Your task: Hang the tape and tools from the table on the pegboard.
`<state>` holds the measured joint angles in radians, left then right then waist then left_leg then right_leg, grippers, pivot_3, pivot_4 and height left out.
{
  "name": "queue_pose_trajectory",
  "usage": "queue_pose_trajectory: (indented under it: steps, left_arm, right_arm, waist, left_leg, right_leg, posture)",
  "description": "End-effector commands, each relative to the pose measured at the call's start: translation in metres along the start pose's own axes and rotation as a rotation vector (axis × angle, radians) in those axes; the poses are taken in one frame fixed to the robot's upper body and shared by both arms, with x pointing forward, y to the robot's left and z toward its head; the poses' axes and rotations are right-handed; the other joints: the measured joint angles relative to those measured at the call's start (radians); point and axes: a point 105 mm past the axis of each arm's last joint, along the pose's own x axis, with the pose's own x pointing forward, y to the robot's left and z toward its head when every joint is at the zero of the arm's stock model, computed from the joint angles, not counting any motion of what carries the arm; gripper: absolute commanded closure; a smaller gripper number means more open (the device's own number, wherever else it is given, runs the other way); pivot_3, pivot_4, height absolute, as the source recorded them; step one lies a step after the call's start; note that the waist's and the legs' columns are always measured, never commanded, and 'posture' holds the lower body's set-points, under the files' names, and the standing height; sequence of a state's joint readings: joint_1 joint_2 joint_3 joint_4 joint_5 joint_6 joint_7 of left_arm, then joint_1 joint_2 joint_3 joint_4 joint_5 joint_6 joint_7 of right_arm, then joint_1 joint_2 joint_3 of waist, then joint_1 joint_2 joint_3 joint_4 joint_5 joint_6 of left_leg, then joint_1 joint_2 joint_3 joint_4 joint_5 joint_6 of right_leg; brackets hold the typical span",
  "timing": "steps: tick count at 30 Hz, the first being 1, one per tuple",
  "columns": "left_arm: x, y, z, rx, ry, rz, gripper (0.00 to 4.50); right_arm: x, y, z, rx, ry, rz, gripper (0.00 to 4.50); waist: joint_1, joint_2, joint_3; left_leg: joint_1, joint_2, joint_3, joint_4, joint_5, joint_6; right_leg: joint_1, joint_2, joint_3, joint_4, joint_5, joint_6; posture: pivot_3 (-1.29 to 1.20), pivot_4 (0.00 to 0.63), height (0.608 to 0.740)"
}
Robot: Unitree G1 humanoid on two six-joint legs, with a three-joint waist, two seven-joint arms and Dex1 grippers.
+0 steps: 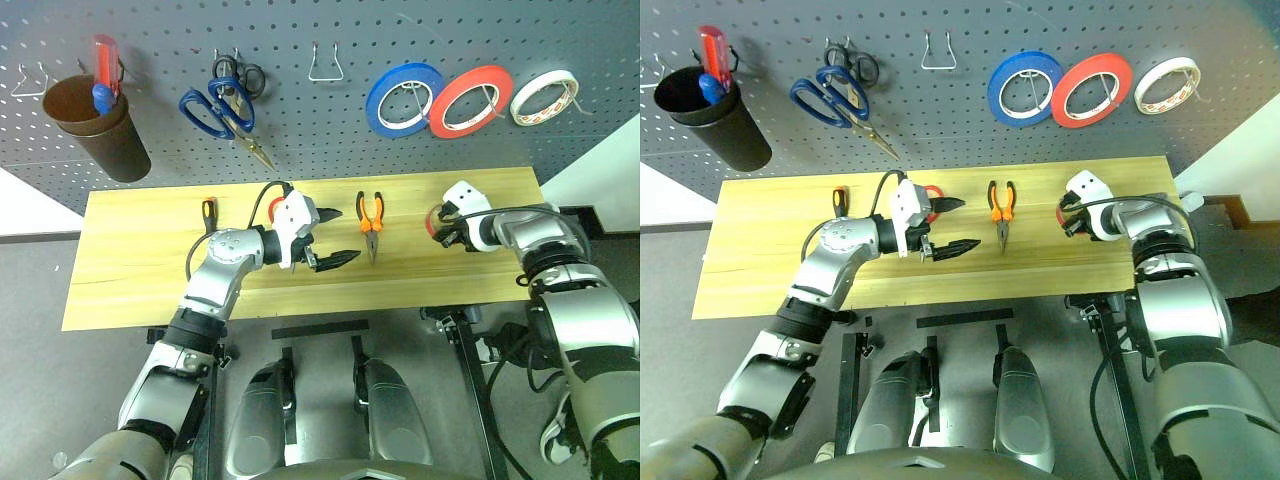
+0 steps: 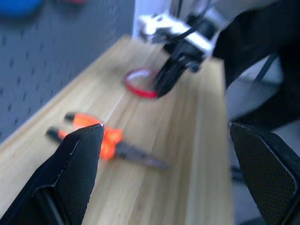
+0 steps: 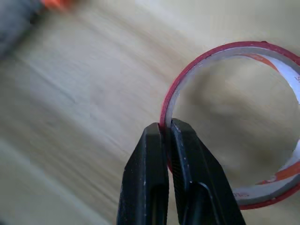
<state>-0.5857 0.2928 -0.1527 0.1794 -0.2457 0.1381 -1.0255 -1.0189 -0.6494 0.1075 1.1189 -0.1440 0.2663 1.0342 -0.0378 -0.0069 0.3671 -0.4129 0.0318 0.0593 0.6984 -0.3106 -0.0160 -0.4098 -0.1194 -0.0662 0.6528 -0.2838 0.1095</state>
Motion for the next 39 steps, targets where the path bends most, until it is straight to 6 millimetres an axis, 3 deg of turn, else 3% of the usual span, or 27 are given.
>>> queue_pose_trajectory:
  steps: [1, 5, 11, 17, 26, 32, 39]
  left_arm:
    - [-0.017, -0.002, 0.015, 0.025, -0.067, -0.007, 0.0]
    - [-0.035, -0.005, 0.024, 0.038, -0.103, -0.009, 0.0]
    - [-0.049, 0.0, 0.036, 0.057, -0.14, 0.005, 0.0]
    - [-0.054, -0.003, 0.059, 0.071, -0.219, -0.033, 0.0]
    - [-0.057, 0.009, 0.088, 0.109, -0.286, -0.052, 0.0]
    - [-0.048, 0.013, 0.092, 0.132, -0.268, -0.06, 0.0]
    - [-0.043, 0.019, 0.09, 0.175, -0.238, -0.044, 0.0]
  right_arm:
    - [-0.023, 0.003, 0.009, -0.023, -0.122, 0.051, 4.49]
    - [-0.056, 0.016, 0.017, -0.053, -0.251, 0.07, 4.49]
    - [-0.089, 0.034, 0.02, -0.049, -0.313, 0.051, 4.49]
    - [-0.125, 0.049, 0.051, -0.093, -0.49, 0.04, 4.49]
    - [-0.159, 0.057, 0.078, -0.201, -0.597, -0.034, 4.49]
    - [-0.157, 0.046, 0.085, -0.213, -0.634, -0.114, 4.49]
    - [-0.127, 0.026, 0.085, -0.212, -0.621, -0.178, 4.49]
  waist:
    - [0.005, 0.0, -0.001]
    - [0.023, 0.001, -0.001]
    - [0.027, 0.001, -0.006]
    - [0.023, 0.0, -0.018]
    - [0.022, 0.0, -0.053]
    - [0.016, -0.001, -0.082]
    - [-0.003, -0.002, -0.114]
  left_leg:
    - [0.0, 0.0, 0.0, 0.0, 0.0, 0.0]
    - [-0.002, 0.0, -0.001, 0.0, 0.0, 0.0]
    - [-0.008, -0.002, -0.001, 0.005, 0.0, 0.0]
    - [-0.009, -0.002, -0.002, 0.005, 0.0, -0.001]
    - [-0.01, -0.003, -0.002, 0.006, 0.0, -0.001]
    - [-0.011, -0.003, -0.003, 0.006, 0.0, -0.001]
    - [-0.01, -0.004, -0.003, 0.007, 0.0, -0.001]
  right_leg:
    - [0.0, 0.0, -0.001, -0.002, 0.0, 0.0]
    - [0.0, 0.0, -0.003, -0.002, 0.0, 0.0]
    - [-0.002, 0.0, -0.004, -0.003, 0.001, 0.002]
    - [-0.002, 0.0, -0.006, -0.003, 0.001, 0.002]
    - [-0.001, 0.0, -0.007, -0.003, 0.001, 0.002]
    - [-0.001, 0.0, -0.007, -0.003, 0.001, 0.002]
    - [-0.001, 0.001, -0.007, -0.003, 0.001, 0.002]
  posture:
    - [-0.03, 0.312, 0.732]
    - [-0.04, 0.279, 0.732]
    - [-0.06, 0.242, 0.732]
    - [-0.1, 0.209, 0.732]
    - [-0.15, 0.172, 0.732]
    - [-0.16, 0.147, 0.732]
    - [-0.15, 0.125, 0.732]
